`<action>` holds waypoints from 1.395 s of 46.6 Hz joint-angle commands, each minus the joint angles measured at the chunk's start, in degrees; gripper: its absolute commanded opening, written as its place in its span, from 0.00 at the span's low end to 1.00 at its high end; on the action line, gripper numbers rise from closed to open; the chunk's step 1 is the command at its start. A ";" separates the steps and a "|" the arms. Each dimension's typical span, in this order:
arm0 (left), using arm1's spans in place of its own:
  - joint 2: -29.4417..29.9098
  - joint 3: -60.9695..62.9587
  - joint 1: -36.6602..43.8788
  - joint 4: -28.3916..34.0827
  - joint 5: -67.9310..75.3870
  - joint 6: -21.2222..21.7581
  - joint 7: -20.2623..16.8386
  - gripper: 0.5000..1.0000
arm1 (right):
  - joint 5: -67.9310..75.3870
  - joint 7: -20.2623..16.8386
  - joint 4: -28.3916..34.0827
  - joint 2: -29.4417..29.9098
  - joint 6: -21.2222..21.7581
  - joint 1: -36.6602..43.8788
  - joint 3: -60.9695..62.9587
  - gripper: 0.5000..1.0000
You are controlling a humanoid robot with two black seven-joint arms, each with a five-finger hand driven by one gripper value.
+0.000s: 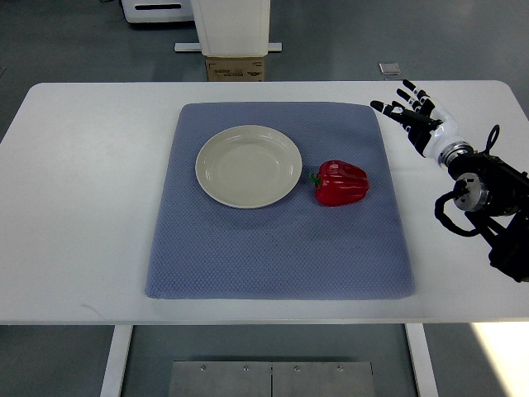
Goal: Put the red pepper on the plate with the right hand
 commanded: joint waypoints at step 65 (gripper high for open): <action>0.00 0.00 0.35 0.00 0.00 0.06 -0.04 1.00 | 0.00 0.18 0.17 -0.11 0.17 0.24 -0.08 1.00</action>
